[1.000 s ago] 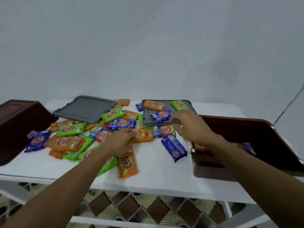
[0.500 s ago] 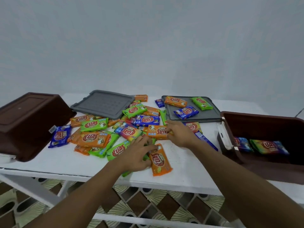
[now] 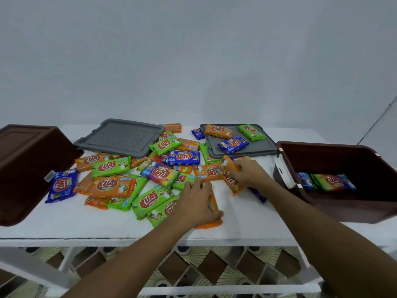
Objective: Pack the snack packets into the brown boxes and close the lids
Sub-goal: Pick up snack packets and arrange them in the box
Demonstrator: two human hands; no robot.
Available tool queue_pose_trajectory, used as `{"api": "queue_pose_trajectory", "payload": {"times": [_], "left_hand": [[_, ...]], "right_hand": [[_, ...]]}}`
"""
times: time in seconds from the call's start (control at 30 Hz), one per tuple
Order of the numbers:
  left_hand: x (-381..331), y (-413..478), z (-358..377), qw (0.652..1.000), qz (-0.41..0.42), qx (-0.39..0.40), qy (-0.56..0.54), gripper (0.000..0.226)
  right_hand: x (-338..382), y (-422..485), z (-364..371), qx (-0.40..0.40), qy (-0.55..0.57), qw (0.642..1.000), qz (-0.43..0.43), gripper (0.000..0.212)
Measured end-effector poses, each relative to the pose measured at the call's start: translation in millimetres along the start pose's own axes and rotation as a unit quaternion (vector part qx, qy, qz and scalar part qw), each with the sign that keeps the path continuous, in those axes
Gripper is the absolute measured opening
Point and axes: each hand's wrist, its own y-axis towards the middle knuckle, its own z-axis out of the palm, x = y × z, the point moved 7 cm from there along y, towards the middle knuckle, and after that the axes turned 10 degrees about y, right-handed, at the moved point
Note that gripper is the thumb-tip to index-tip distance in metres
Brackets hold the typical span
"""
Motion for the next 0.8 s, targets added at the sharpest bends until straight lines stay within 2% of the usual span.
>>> {"api": "queue_pose_trajectory", "payload": {"times": [0.07,0.17,0.27,0.33,0.4,0.47,0.53,0.67,0.73,0.8], "left_hand": [[-3,2,-1,0.998,0.009,0.007,-0.062,0.088],[-8,0,-4,0.994,0.032,0.018,-0.1,0.101],[-10,-2,-5,0.999,0.004,0.026,-0.033,0.106],[-10,-2,-6,0.999,-0.012,0.035,-0.001,0.102],[-13,0,-6,0.999,-0.003,0.044,-0.005,0.096],[-22,2,-10,0.998,0.021,0.05,-0.022,0.097],[-32,7,-20,0.997,0.044,0.044,-0.052,0.101],[-44,27,-52,0.996,0.05,0.016,-0.074,0.107],[-45,38,-66,0.994,0.027,0.02,-0.108,0.103],[-56,50,-86,0.991,0.028,0.016,-0.128,0.099]], "right_hand": [[1,-1,-11,-0.035,0.041,0.998,0.021,0.021],[0,-5,-17,-0.042,0.217,0.972,0.076,0.03],[6,-12,-27,-0.058,0.329,0.939,0.082,0.046],[13,-16,-38,-0.065,0.365,0.927,0.052,0.048],[21,-20,-52,-0.077,0.355,0.931,0.017,0.038],[28,-21,-72,-0.106,0.277,0.955,-0.019,0.029],[30,-23,-94,-0.126,0.211,0.969,-0.032,0.031],[16,-34,-137,-0.08,0.304,0.948,-0.048,0.047],[4,-42,-159,-0.062,0.326,0.942,-0.047,0.038],[-17,-49,-185,-0.081,0.299,0.95,-0.04,0.022]]}}
